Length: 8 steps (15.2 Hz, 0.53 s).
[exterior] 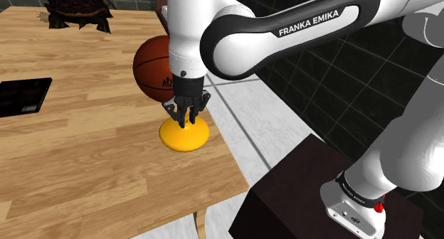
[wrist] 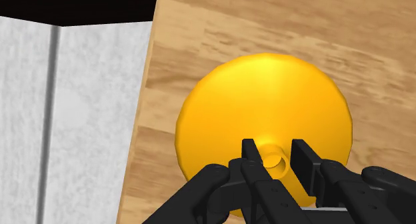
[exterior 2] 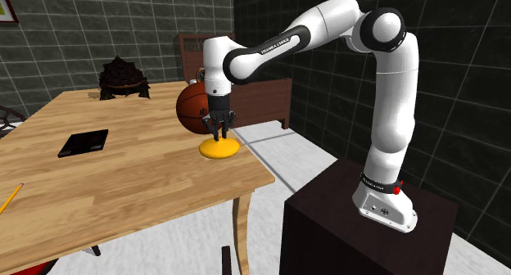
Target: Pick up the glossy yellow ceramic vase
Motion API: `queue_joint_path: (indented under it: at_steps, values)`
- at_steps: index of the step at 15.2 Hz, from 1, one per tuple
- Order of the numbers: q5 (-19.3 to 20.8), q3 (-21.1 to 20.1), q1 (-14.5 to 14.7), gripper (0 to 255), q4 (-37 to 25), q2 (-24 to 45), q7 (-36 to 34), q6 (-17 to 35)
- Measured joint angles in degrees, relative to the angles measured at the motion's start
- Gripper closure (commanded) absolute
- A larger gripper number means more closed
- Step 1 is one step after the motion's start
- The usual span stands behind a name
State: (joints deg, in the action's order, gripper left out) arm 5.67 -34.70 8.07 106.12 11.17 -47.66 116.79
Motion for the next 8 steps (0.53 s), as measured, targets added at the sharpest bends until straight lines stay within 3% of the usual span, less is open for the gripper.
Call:
queue_joint_path:
  at_steps: [8]
  values:
    - [-0.9, -0.2, -0.2, 255, -3.2, -1.2, 0.5, -4.3]
